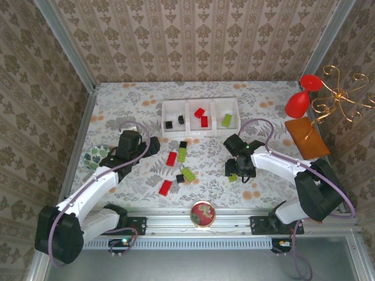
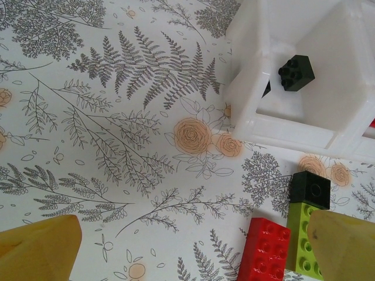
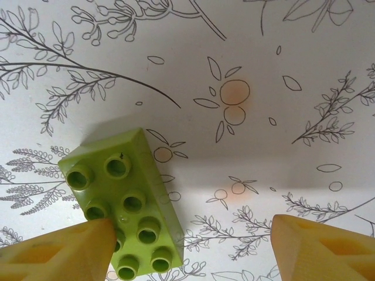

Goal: Sort the legos into containers by color
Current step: Pick up the lego from the bottom-center of the table.

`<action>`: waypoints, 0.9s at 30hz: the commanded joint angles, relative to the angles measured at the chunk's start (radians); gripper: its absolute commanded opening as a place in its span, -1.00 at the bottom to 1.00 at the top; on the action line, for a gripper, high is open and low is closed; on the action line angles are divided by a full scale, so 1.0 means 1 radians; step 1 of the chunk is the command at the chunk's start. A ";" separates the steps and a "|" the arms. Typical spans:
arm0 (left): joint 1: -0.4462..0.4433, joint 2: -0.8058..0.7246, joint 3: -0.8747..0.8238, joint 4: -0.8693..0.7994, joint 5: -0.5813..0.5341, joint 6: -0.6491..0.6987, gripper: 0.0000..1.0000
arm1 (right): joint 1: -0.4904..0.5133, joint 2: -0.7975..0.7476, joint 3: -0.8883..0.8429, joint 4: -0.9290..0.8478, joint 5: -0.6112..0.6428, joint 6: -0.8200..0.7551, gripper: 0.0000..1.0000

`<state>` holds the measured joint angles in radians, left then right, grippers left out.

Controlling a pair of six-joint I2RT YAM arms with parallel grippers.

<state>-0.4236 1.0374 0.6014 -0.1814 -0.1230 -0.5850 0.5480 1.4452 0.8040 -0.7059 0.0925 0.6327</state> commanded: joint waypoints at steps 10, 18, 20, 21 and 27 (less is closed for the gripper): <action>0.007 0.013 -0.011 0.019 0.015 -0.029 1.00 | 0.004 0.045 -0.034 0.047 -0.030 0.000 0.18; 0.007 0.020 -0.009 0.020 0.016 -0.029 1.00 | 0.018 0.042 -0.009 0.026 -0.034 -0.007 0.13; 0.008 0.020 -0.008 0.020 0.017 -0.029 1.00 | 0.017 0.027 0.001 0.011 -0.028 -0.010 0.12; 0.008 0.021 -0.008 0.020 0.016 -0.029 1.00 | 0.018 0.020 0.006 0.004 -0.025 -0.010 0.11; 0.008 0.024 -0.006 0.022 0.016 -0.029 1.00 | 0.018 -0.020 0.026 -0.016 -0.034 -0.013 0.09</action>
<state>-0.4236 1.0527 0.6010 -0.1711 -0.1154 -0.5922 0.5560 1.4498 0.8101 -0.6827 0.0551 0.6285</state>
